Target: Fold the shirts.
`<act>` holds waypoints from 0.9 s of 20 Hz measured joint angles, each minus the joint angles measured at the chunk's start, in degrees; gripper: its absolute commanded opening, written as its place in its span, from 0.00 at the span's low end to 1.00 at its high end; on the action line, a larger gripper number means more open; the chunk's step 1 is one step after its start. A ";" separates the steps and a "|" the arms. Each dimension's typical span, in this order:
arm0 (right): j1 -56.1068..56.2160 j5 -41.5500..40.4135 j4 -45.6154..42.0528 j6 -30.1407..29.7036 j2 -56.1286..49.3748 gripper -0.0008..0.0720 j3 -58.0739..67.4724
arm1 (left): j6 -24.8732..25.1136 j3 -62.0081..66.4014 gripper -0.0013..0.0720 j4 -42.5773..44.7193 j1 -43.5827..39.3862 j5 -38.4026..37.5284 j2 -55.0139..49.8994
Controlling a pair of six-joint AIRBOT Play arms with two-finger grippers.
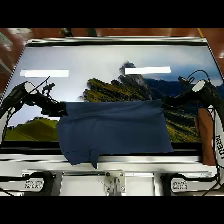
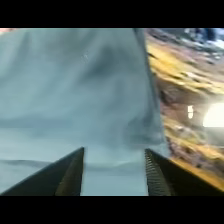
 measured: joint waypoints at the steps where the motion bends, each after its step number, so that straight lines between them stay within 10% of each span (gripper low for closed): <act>1: -0.22 0.85 0.66 -0.07 0.22 0.71 0.59 | 0.02 0.28 0.58 -0.15 0.26 -1.01 0.28; 5: -3.41 10.36 -4.68 -2.14 4.28 0.71 3.63 | 1.31 0.42 0.97 -0.22 4.28 -6.60 5.05; 18: -26.32 12.68 1.86 -4.44 20.31 0.71 -15.63 | 7.10 -39.41 0.97 -7.30 12.85 -6.45 26.77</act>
